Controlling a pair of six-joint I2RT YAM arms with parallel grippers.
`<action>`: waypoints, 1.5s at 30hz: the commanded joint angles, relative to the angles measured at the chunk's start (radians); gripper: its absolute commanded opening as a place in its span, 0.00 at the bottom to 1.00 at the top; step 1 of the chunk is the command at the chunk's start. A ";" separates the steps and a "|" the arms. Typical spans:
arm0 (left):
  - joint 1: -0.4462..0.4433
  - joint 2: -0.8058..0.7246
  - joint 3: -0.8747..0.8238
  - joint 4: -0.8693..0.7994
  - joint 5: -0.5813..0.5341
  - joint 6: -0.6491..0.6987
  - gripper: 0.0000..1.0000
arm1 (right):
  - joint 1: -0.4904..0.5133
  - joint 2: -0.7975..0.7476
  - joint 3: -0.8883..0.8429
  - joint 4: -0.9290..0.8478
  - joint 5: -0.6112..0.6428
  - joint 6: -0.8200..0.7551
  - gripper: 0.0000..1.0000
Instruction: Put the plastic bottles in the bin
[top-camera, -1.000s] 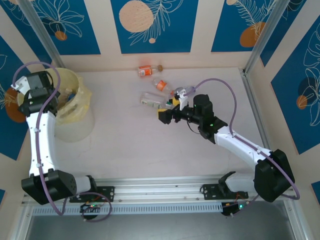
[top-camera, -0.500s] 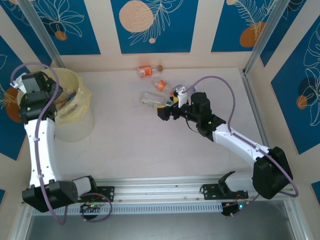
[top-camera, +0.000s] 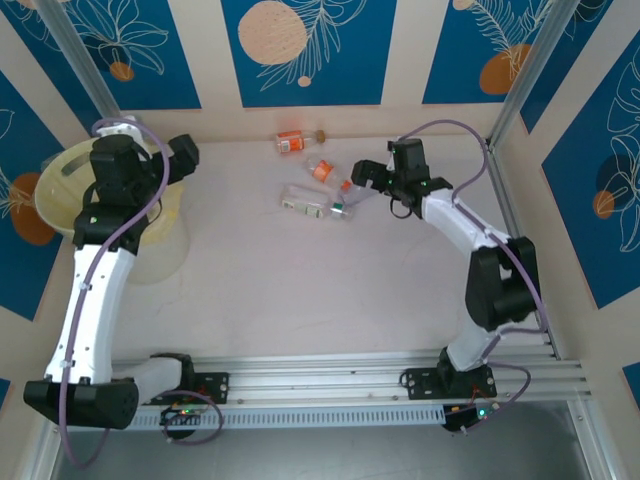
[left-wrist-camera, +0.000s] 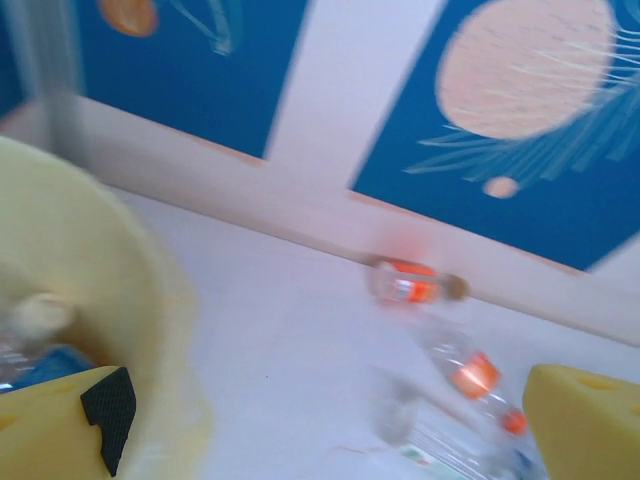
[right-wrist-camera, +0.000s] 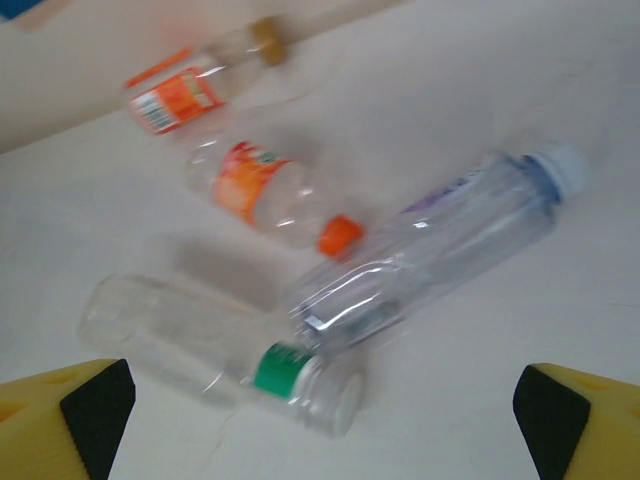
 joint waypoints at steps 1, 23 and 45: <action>-0.007 0.016 -0.064 0.159 0.259 -0.037 1.00 | -0.017 0.099 0.104 -0.151 0.054 0.136 0.99; -0.006 0.024 -0.178 0.163 0.253 0.081 1.00 | -0.032 0.711 0.813 -0.608 0.225 0.668 0.83; -0.156 0.060 -0.231 0.278 0.467 0.137 1.00 | -0.040 0.065 -0.075 -0.087 0.330 0.542 0.48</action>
